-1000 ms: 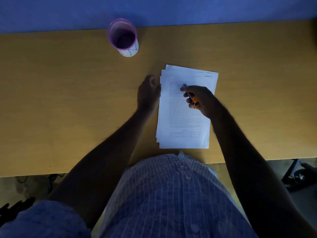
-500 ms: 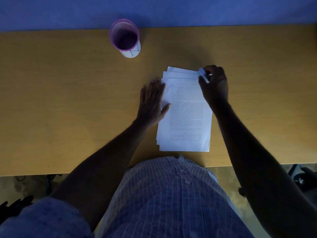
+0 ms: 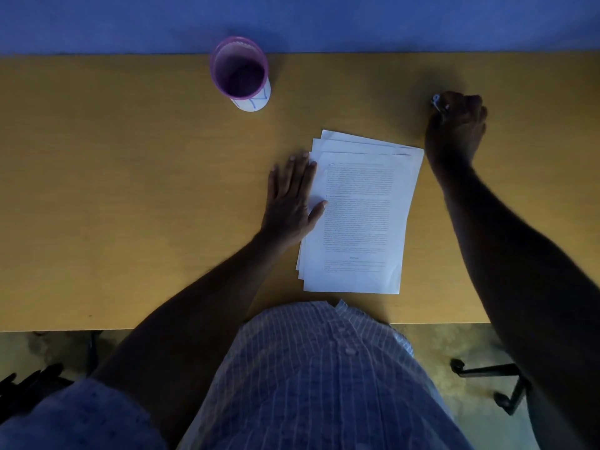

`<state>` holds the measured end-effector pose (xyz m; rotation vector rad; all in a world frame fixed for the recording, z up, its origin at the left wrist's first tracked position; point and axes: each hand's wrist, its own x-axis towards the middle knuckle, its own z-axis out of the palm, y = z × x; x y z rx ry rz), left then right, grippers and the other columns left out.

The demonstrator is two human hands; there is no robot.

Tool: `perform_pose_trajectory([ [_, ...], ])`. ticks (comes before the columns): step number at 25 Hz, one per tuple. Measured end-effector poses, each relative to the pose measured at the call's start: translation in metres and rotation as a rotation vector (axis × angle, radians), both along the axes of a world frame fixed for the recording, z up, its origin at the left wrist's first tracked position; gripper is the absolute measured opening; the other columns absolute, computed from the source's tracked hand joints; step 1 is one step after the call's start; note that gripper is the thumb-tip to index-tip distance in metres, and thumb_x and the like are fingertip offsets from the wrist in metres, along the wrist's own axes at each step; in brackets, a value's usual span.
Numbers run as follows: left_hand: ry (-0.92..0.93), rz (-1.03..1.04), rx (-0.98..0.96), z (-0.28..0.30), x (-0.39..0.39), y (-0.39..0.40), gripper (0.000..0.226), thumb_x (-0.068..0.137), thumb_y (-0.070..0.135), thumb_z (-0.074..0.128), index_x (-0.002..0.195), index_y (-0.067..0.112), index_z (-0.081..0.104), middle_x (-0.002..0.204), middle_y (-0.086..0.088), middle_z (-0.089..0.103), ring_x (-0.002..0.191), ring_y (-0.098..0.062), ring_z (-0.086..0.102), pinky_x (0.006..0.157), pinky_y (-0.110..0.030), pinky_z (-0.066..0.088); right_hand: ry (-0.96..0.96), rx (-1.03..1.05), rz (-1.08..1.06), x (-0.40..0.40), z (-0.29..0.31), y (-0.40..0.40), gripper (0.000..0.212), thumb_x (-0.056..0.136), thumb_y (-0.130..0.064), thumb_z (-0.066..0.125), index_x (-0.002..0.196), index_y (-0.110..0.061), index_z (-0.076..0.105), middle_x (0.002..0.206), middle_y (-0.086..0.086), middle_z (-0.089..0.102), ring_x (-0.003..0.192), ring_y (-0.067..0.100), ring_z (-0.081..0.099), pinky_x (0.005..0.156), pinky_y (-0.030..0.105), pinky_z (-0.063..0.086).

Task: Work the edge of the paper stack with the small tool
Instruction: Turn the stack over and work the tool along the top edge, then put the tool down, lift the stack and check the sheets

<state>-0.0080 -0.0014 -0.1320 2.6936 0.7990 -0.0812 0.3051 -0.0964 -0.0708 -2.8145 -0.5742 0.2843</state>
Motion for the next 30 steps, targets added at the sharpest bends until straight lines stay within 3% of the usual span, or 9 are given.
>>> perform_pose_trajectory([
  [2, -0.007, -0.003, 0.017, 0.000, 0.001, 0.000, 0.079, 0.103, 0.058, 0.039, 0.164, 0.011, 0.020, 0.173, -0.013, 0.017, 0.161, -0.032, 0.014, 0.128, -0.058, 0.009, -0.041, 0.041, -0.009, -0.012, 0.006, 0.005, 0.042, 0.092, -0.017, 0.049, 0.132, -0.018, 0.062, 0.137, 0.011, 0.057, 0.128, 0.034, 0.051, 0.105, 0.036, 0.038],
  [4, -0.012, -0.006, 0.025, -0.001, 0.000, -0.001, 0.079, 0.103, 0.059, 0.037, 0.164, 0.011, 0.021, 0.173, -0.013, 0.017, 0.160, -0.033, 0.014, 0.128, -0.057, 0.010, -0.047, 0.227, 0.101, -0.041, 0.011, 0.012, 0.033, 0.090, -0.010, 0.052, 0.120, -0.007, 0.067, 0.124, 0.017, 0.063, 0.116, 0.036, 0.059, 0.103, 0.035, 0.041],
  [6, -0.006, -0.008, 0.033, -0.002, 0.001, -0.001, 0.079, 0.103, 0.059, 0.037, 0.164, 0.011, 0.021, 0.173, -0.013, 0.017, 0.161, -0.033, 0.014, 0.128, -0.058, 0.011, 0.083, 0.340, 0.203, -0.086, 0.011, 0.020, 0.021, 0.093, -0.005, 0.052, 0.102, -0.002, 0.071, 0.107, 0.019, 0.069, 0.098, 0.034, 0.065, 0.091, 0.028, 0.046],
  [8, 0.007, -0.013, 0.032, -0.003, 0.000, 0.000, 0.080, 0.103, 0.060, 0.038, 0.164, 0.011, 0.021, 0.173, -0.013, 0.016, 0.161, -0.033, 0.013, 0.127, -0.058, 0.011, 0.240, 0.310, 0.211, -0.129, 0.005, 0.023, 0.019, 0.098, -0.008, 0.055, 0.094, -0.004, 0.073, 0.099, 0.016, 0.071, 0.089, 0.029, 0.067, 0.079, 0.026, 0.050],
  [11, 0.013, -0.020, 0.038, -0.004, 0.000, 0.001, 0.080, 0.102, 0.060, 0.041, 0.164, 0.011, 0.023, 0.173, -0.014, 0.017, 0.160, -0.034, 0.014, 0.127, -0.059, 0.013, 0.285, 0.290, 0.187, -0.155, -0.004, 0.022, 0.016, 0.099, -0.017, 0.063, 0.103, -0.007, 0.075, 0.106, 0.012, 0.074, 0.094, 0.024, 0.072, 0.077, 0.020, 0.052],
  [15, 0.009, -0.019, 0.038, -0.004, 0.001, 0.000, 0.080, 0.102, 0.059, 0.040, 0.163, 0.011, 0.024, 0.172, -0.015, 0.018, 0.160, -0.035, 0.017, 0.127, -0.059, 0.013, 0.229, 0.272, 0.287, -0.151, -0.003, 0.023, 0.013, 0.096, -0.019, 0.070, 0.103, -0.010, 0.077, 0.107, 0.009, 0.073, 0.099, 0.023, 0.070, 0.078, 0.026, 0.055],
  [19, 0.009, -0.014, 0.043, -0.002, 0.001, 0.001, 0.079, 0.102, 0.060, 0.039, 0.163, 0.012, 0.024, 0.172, -0.014, 0.018, 0.160, -0.034, 0.016, 0.127, -0.058, 0.013, 0.150, 0.193, 0.428, -0.151, -0.005, 0.024, 0.015, 0.102, -0.020, 0.065, 0.100, -0.011, 0.077, 0.106, 0.007, 0.073, 0.097, 0.021, 0.070, 0.078, 0.034, 0.062],
  [26, 0.002, -0.015, 0.016, 0.001, 0.001, 0.001, 0.079, 0.102, 0.061, 0.039, 0.163, 0.012, 0.024, 0.173, -0.014, 0.017, 0.160, -0.034, 0.015, 0.127, -0.059, 0.014, 0.116, 0.027, 0.530, -0.152, 0.001, 0.030, 0.019, 0.109, -0.020, 0.048, 0.109, -0.009, 0.063, 0.109, 0.010, 0.062, 0.093, 0.024, 0.064, 0.076, 0.042, 0.061],
  [30, 0.007, -0.003, -0.014, 0.004, 0.002, 0.002, 0.081, 0.102, 0.060, 0.039, 0.164, 0.012, 0.021, 0.173, -0.013, 0.015, 0.161, -0.033, 0.012, 0.127, -0.059, 0.014, 0.171, 0.230, 0.447, -0.146, 0.026, 0.060, 0.016, 0.107, -0.019, 0.050, 0.109, -0.009, 0.062, 0.110, 0.008, 0.064, 0.092, 0.022, 0.064, 0.075, 0.040, 0.060],
])
